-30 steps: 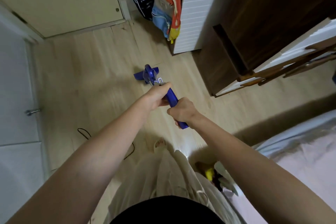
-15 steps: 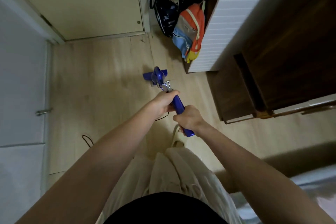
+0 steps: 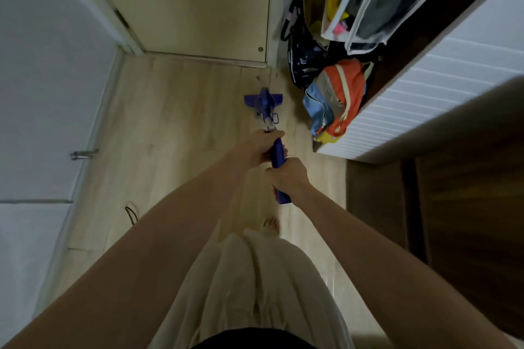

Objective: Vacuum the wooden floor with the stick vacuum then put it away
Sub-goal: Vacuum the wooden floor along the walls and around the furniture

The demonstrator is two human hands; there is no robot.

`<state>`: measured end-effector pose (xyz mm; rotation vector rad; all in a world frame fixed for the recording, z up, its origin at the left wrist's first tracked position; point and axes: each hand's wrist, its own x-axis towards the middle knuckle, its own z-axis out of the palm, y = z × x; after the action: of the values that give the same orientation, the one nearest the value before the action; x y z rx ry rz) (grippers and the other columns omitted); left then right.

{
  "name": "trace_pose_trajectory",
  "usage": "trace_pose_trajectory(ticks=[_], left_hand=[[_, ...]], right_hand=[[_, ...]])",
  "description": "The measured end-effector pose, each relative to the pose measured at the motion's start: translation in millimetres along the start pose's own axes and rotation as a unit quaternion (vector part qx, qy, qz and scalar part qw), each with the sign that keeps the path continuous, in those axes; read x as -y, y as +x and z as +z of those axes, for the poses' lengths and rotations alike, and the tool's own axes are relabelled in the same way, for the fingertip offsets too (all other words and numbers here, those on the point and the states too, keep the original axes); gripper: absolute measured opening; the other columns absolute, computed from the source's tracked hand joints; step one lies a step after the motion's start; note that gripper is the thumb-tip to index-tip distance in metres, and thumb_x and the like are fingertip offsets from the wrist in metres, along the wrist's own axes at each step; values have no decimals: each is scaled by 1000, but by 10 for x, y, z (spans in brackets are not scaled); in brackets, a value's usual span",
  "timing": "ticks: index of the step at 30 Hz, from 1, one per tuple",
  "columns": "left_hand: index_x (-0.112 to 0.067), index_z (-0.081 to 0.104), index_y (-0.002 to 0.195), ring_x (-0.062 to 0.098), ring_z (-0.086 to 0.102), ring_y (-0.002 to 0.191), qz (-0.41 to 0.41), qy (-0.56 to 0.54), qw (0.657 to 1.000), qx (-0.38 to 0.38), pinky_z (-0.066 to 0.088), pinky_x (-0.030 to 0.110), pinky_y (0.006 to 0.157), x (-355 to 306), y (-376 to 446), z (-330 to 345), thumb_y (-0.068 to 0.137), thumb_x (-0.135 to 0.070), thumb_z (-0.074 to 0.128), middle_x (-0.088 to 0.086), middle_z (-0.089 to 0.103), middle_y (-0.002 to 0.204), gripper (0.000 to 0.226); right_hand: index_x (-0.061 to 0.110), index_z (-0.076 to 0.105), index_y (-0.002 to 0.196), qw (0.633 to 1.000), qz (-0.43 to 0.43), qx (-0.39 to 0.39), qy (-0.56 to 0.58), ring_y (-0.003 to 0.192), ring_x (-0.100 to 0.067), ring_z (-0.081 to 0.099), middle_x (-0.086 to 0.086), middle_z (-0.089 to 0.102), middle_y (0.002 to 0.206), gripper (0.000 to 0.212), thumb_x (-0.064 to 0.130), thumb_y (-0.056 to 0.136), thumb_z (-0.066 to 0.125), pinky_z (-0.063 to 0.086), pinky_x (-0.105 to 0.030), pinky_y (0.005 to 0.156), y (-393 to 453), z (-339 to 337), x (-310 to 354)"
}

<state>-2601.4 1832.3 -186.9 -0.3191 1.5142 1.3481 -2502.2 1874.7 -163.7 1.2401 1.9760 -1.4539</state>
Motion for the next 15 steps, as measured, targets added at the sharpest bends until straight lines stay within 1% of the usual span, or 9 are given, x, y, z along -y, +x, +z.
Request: trace_pose_trajectory(ticks=[2,3,6,9,13,15], left_hand=[[-6,49,101,21,57,66,1,-6,1000,-20,53,35,72,-164,121,9,96,-17,58,10,55,75,15],[-6,49,102,21,56,66,2,-11,1000,-26,52,35,72,-234,187,8,96,-18,58,10,56,75,16],[-5,53,96,21,57,67,3,-14,1000,-26,52,38,80,-410,359,-9,95,-19,60,10,57,76,15],[-6,54,93,21,58,69,3,-22,999,-33,53,37,82,-561,475,-38,94,-20,60,10,58,78,15],[-5,54,102,22,58,71,0,-34,999,-28,52,40,90,-650,550,-76,94,-19,62,10,58,81,18],[-5,51,109,22,58,70,1,-29,999,-32,52,40,89,-619,528,-82,94,-19,61,10,57,81,24]], right_hand=[[7,50,103,1000,-5,0,-10,46,-12,51,-2,53,70,20,12,86,60,36,-16,33,152,-56,142],[6,51,105,1000,-5,1,-12,47,-12,51,-3,54,72,22,12,87,60,38,-18,35,222,-75,202],[4,53,111,1000,4,8,11,45,-15,53,-6,57,73,28,14,86,61,43,-22,39,421,-108,353],[2,55,110,999,2,12,45,41,-16,53,-7,56,68,29,13,85,63,47,-24,38,563,-128,473],[5,52,106,999,-8,16,28,42,-16,52,-6,54,67,23,11,86,61,43,-22,37,671,-136,534],[6,48,106,1000,-3,22,14,45,-15,52,-5,53,70,22,7,86,58,41,-21,37,668,-131,510]])
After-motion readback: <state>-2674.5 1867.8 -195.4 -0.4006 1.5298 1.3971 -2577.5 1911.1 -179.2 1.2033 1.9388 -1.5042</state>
